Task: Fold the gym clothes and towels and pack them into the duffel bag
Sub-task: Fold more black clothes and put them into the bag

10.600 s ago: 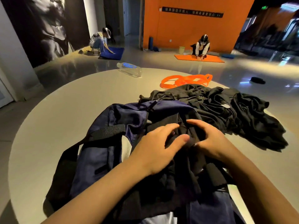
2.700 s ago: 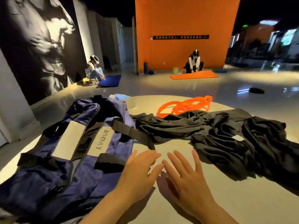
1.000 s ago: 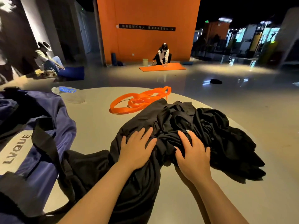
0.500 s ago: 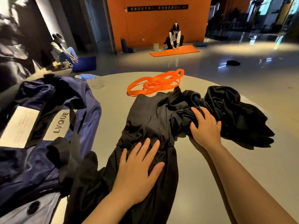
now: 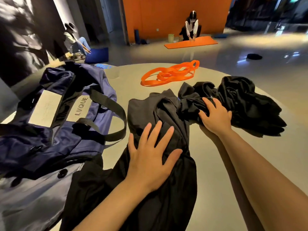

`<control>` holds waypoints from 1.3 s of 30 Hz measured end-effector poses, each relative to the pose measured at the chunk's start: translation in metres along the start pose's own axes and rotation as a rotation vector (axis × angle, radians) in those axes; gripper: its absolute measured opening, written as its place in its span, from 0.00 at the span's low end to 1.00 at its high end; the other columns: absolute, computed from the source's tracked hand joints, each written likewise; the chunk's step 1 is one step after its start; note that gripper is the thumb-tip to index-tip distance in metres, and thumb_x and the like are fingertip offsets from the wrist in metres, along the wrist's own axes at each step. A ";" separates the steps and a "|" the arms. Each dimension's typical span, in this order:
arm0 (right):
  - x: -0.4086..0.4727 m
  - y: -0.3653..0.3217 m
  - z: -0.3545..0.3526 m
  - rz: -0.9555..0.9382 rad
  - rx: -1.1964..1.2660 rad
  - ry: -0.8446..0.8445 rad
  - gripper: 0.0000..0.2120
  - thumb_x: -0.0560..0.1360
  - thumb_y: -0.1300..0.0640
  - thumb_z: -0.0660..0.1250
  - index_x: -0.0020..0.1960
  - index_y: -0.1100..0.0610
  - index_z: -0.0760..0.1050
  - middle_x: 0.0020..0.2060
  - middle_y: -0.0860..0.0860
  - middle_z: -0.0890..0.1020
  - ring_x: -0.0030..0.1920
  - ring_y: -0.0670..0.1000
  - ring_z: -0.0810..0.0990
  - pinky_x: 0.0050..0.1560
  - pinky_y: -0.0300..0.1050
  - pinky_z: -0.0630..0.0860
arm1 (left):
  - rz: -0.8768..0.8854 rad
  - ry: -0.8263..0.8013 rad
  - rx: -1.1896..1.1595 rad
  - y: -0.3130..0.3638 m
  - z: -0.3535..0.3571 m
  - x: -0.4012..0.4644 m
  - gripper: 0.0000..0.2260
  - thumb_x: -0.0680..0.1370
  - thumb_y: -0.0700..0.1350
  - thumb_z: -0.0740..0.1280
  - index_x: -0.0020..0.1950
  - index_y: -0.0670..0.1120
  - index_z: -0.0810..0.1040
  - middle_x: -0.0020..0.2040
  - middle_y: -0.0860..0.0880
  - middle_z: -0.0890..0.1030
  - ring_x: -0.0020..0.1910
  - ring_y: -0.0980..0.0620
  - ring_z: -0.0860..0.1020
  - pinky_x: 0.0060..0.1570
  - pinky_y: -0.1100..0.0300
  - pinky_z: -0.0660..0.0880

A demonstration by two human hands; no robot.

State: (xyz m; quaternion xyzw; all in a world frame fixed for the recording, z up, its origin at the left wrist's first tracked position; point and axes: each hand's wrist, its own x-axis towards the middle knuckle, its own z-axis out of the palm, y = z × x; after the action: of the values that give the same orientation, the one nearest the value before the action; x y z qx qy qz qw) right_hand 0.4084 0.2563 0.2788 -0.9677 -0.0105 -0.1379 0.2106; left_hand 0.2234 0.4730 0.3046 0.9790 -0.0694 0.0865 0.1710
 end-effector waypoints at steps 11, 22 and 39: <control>0.073 -0.028 0.030 -0.162 0.034 -0.177 0.26 0.80 0.48 0.58 0.76 0.42 0.55 0.77 0.51 0.55 0.74 0.58 0.59 0.72 0.67 0.50 | 0.189 -0.302 -0.118 -0.011 0.009 0.024 0.29 0.70 0.74 0.46 0.67 0.78 0.35 0.71 0.73 0.37 0.74 0.67 0.37 0.72 0.51 0.31; 0.104 -0.049 0.065 -0.285 0.103 -0.031 0.26 0.78 0.42 0.59 0.74 0.46 0.62 0.74 0.52 0.62 0.73 0.56 0.60 0.70 0.68 0.54 | 0.173 -0.300 -0.193 -0.015 0.011 0.027 0.28 0.70 0.75 0.45 0.67 0.78 0.36 0.72 0.74 0.39 0.71 0.71 0.35 0.70 0.56 0.29; -0.087 -0.014 -0.009 0.004 0.185 -0.107 0.24 0.80 0.44 0.57 0.74 0.49 0.62 0.72 0.49 0.68 0.70 0.52 0.68 0.69 0.51 0.66 | 0.190 -0.190 -0.176 -0.019 0.015 0.022 0.36 0.69 0.73 0.45 0.76 0.64 0.53 0.75 0.58 0.62 0.75 0.61 0.55 0.75 0.53 0.45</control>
State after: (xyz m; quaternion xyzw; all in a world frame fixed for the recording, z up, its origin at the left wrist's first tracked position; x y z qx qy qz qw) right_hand 0.3217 0.2682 0.2686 -0.9502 -0.0323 -0.0839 0.2984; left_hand 0.2505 0.4828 0.2891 0.9530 -0.1850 0.0030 0.2399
